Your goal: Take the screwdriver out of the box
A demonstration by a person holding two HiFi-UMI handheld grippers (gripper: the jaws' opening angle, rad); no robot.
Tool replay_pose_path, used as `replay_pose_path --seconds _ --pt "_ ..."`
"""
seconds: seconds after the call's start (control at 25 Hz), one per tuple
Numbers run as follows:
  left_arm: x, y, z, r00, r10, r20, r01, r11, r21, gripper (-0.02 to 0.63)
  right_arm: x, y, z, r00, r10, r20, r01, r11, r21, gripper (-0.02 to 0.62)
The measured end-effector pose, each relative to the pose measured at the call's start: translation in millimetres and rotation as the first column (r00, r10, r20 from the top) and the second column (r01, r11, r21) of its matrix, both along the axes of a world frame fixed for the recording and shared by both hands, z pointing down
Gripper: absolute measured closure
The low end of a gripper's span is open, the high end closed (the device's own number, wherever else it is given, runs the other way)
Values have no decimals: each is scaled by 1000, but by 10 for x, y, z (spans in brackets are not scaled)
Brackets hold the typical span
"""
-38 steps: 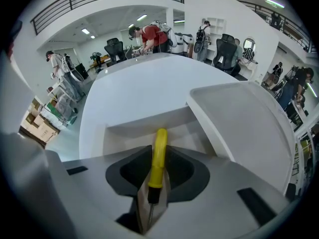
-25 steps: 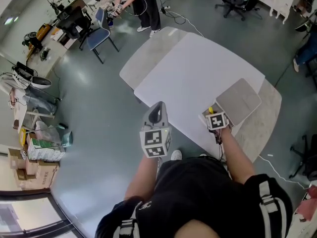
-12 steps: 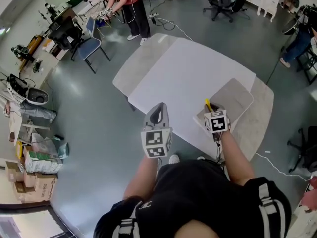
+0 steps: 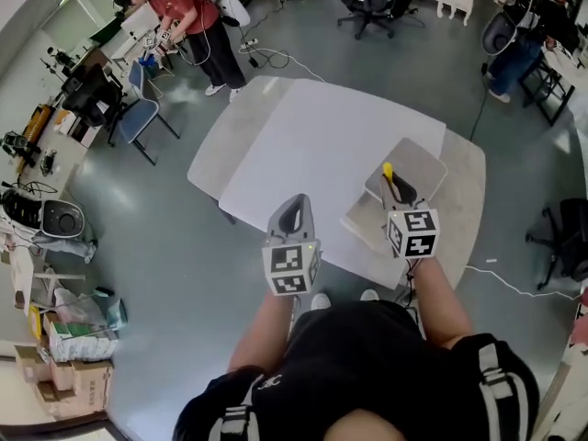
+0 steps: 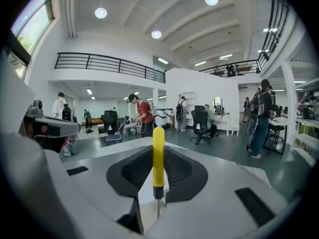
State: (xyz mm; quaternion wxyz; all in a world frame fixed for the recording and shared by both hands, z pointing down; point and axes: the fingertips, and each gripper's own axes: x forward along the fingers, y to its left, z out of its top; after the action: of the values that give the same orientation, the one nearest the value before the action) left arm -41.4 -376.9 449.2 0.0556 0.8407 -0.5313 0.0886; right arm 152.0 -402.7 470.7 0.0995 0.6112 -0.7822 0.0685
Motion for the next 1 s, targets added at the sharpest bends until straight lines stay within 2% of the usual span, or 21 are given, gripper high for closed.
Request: replay_pose_path --seconds 0.2,0.44,0.72,1.0 --pt "303 4 17 997 81 -16 -81 997 15 601 374 260 -339 993 96 69 -104 986 128 525" --pt "615 29 -76 987 159 -33 -158 987 26 601 663 563 -699 984 157 81 -172 952 254 526" --pt "878 52 0 976 213 -31 -213 977 24 601 894 706 -708 971 208 119 -233 937 262 526" --pt "1012 31 -40 972 232 -22 -231 972 33 601 953 713 -680 973 208 103 -228 939 256 526"
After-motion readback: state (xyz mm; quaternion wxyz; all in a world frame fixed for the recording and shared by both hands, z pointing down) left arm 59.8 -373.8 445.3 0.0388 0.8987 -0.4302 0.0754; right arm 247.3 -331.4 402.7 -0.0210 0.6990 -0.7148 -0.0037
